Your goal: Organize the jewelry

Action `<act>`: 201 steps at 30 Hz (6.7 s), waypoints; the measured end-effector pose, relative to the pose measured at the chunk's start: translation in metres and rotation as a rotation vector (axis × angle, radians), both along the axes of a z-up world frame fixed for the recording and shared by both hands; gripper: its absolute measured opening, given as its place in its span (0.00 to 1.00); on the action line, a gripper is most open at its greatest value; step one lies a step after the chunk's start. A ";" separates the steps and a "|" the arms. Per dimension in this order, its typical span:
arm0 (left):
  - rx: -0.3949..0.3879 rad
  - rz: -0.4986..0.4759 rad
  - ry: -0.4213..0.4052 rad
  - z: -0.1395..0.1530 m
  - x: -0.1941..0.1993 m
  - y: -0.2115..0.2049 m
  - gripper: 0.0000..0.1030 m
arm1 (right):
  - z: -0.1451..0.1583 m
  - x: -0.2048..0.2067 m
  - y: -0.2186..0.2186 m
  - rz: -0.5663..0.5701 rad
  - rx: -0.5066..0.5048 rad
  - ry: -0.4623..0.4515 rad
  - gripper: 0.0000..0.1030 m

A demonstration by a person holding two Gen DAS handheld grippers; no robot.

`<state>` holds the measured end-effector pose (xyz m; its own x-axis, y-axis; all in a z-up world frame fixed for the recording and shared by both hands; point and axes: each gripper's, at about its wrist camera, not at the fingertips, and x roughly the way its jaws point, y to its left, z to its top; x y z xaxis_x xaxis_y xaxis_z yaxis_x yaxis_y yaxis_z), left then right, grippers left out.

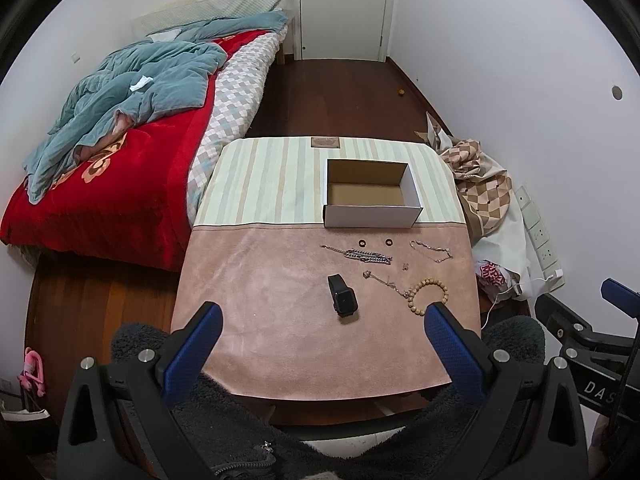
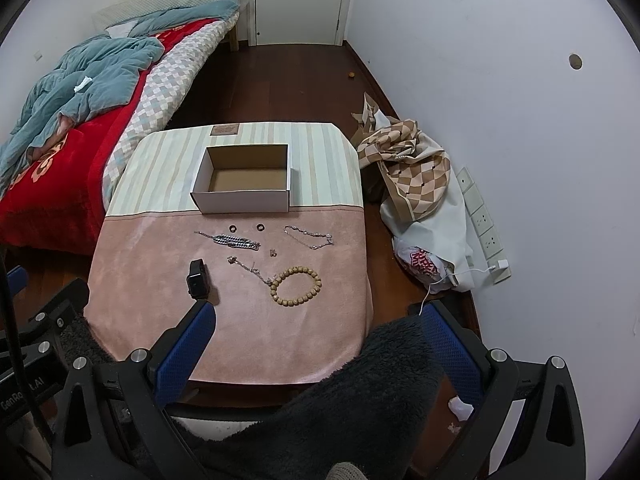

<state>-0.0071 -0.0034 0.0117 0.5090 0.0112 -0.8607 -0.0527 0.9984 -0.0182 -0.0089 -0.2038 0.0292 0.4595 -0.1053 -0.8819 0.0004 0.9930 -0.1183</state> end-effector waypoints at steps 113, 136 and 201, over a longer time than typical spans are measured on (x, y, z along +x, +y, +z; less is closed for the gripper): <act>0.091 -0.051 0.286 -0.221 0.113 -0.054 0.30 | -0.283 0.118 -0.055 -0.173 0.262 0.318 0.09; 0.004 -0.028 -0.013 -0.087 0.187 -0.030 0.30 | -0.111 0.184 -0.004 0.077 0.386 0.025 0.09; 0.153 0.093 -0.075 -0.083 0.178 0.017 1.00 | -0.117 0.199 0.035 0.072 0.085 -0.006 0.97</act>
